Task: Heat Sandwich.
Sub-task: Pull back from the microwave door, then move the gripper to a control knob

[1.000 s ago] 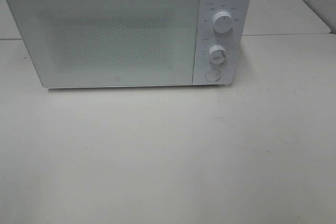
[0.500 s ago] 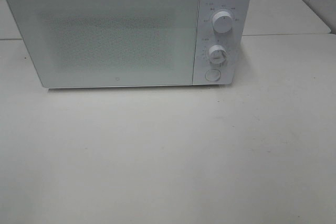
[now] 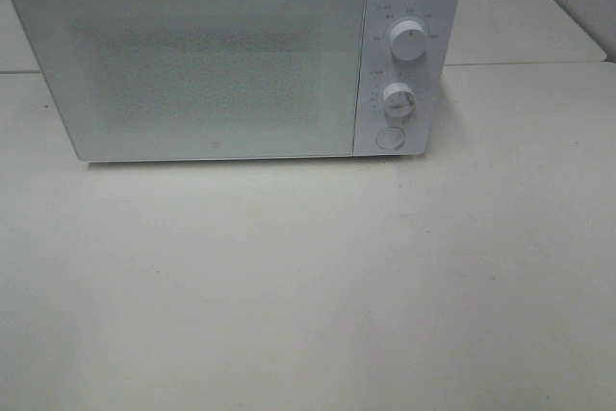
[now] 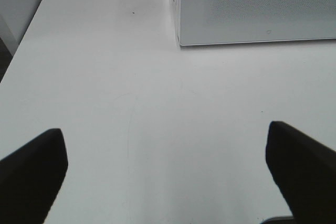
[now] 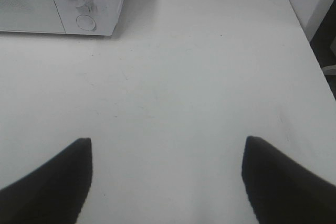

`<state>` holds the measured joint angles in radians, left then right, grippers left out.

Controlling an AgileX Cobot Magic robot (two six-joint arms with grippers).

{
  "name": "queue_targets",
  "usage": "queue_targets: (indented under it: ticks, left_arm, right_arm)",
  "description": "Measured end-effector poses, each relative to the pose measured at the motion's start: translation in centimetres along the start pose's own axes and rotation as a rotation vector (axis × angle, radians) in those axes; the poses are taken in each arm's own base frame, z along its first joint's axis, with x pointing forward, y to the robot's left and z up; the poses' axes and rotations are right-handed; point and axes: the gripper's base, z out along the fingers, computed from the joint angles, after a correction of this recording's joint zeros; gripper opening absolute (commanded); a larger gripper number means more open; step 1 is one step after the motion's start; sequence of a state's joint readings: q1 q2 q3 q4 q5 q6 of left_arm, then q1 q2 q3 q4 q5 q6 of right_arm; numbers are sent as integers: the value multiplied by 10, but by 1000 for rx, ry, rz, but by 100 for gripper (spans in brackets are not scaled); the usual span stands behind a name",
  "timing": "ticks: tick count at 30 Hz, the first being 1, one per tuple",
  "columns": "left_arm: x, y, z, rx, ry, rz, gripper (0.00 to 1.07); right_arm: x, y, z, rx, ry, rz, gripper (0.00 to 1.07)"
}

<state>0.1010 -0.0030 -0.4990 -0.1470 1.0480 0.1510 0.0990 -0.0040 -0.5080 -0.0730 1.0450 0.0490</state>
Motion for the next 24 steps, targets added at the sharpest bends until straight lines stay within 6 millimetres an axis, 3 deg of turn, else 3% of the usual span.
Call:
queue_targets:
  ticks: [16,24]
  left_arm:
    - [0,0,0,0,0,0,98]
    - [0,0,0,0,0,0,98]
  right_arm:
    - [0,0,0,0,0,0,77]
    - [-15,0,-6,-3,-78,1,78]
